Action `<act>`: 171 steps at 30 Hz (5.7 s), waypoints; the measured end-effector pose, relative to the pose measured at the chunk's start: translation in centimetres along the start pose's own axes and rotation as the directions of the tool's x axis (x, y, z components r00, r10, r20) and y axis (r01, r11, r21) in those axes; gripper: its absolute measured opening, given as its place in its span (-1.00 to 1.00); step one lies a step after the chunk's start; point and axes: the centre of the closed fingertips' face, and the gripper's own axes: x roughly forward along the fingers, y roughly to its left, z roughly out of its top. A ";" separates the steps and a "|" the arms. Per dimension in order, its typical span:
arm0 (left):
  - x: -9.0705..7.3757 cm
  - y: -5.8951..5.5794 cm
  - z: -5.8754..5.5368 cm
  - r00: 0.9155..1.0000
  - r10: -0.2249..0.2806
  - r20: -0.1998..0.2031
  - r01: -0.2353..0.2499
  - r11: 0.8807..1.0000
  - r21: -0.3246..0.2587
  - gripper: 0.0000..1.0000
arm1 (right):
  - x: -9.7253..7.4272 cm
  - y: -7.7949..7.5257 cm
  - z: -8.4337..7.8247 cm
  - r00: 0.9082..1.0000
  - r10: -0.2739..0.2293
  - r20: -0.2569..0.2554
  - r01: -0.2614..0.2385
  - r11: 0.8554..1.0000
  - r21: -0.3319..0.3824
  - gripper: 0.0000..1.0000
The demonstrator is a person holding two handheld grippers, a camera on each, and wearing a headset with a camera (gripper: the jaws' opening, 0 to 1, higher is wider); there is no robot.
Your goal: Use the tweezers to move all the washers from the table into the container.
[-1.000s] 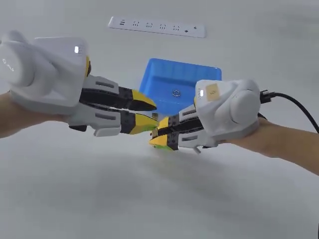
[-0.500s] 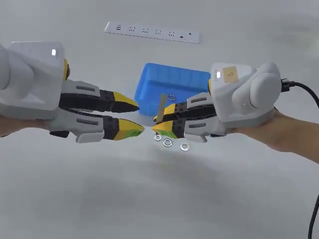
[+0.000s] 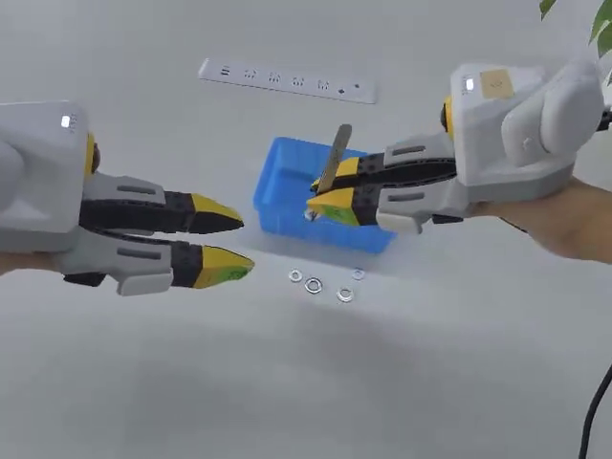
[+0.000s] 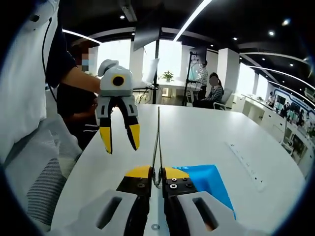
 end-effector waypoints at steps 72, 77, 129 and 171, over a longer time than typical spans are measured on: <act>0.8 4.4 0.3 0.997 0.075 0.030 -0.072 0.994 -0.088 -0.38 | 3.6 -5.5 -6.1 0.995 -0.062 -0.077 0.066 0.997 0.047 -0.86; 3.2 5.4 3.1 0.997 0.039 0.071 -0.036 0.998 -0.044 -0.37 | 3.1 -5.3 -5.7 0.996 -0.055 -0.075 0.057 0.998 0.034 -0.86; 7.8 6.0 8.1 0.989 -0.149 -0.003 0.144 0.947 0.286 -0.91 | 2.4 -5.3 -4.8 0.993 -0.072 -0.089 0.071 0.997 -0.015 -0.68; 6.0 0.2 8.0 0.988 -0.151 0.027 0.138 0.951 0.277 -0.91 | -6.6 5.2 -7.9 0.977 -0.201 -0.077 0.210 0.968 0.135 0.06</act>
